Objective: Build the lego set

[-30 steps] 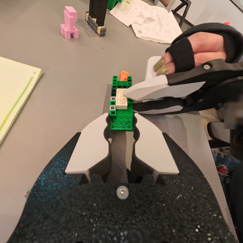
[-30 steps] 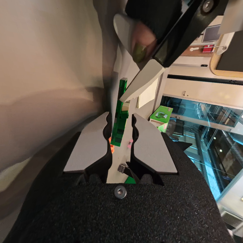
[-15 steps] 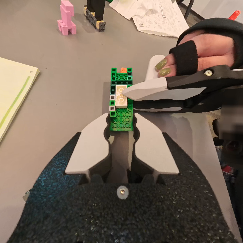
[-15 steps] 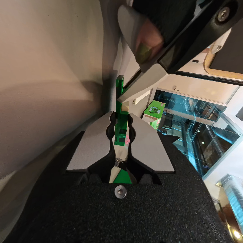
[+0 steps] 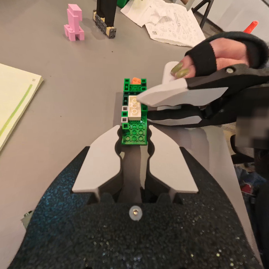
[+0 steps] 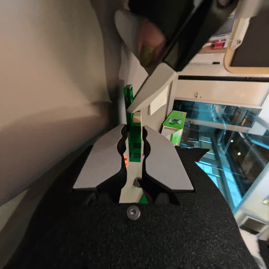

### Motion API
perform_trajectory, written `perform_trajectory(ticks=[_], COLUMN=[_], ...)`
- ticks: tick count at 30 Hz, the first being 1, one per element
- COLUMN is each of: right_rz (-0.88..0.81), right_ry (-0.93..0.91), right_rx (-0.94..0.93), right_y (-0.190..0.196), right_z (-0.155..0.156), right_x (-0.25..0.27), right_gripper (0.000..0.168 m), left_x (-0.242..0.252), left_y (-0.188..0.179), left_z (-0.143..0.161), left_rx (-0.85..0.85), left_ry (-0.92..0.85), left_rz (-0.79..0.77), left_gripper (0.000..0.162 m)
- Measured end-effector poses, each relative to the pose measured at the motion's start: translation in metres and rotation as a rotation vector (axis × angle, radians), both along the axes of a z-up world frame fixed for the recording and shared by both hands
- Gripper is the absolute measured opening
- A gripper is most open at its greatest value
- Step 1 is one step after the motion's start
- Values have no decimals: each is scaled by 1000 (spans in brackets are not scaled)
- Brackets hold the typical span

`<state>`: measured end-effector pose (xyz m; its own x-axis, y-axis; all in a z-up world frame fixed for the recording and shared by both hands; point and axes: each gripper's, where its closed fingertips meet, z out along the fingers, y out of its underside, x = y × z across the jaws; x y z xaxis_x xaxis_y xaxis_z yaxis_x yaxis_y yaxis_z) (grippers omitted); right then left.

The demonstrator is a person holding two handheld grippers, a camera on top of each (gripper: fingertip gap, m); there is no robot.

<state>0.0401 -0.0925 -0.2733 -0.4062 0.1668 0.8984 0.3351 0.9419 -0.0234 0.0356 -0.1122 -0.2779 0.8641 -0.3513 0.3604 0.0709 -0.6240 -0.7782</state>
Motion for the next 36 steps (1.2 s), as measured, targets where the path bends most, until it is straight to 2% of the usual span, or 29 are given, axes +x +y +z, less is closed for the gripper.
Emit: perform_trajectory(ticks=[1,5,11,13,17,21,24,31,36], right_rz=[-13,-50,-60,-78,-88,-90,-83,-72,-76], right_ry=[9,-10,-35,-45,-24,-20,-11,1,31], right_rx=[-23,-45,25,54,59,56,78,88,117], right_y=[2,11,21,25,26,27,26,25,29], right_z=[2,1,-1,-3,2,10,14,13,16], right_x=[0,1,3,3,1,1,0,-2,1], right_gripper=[25,36,29,20,19,19,18,18,18], left_x=[-1,-1,-2,-2,-2,-4,-4,-4,-17], left_y=[0,0,0,0,-1,-1,-3,-7,-17], left_z=[1,3,6,7,11,19,15,14,21], left_rx=[1,5,15,18,53,124,119,115,138], left_ry=[-13,-38,-72,-84,-77,-46,10,39,43], left_rz=[3,5,8,10,12,16,13,6,40], left_gripper=[31,31,32,31,32,49,56,49,56])
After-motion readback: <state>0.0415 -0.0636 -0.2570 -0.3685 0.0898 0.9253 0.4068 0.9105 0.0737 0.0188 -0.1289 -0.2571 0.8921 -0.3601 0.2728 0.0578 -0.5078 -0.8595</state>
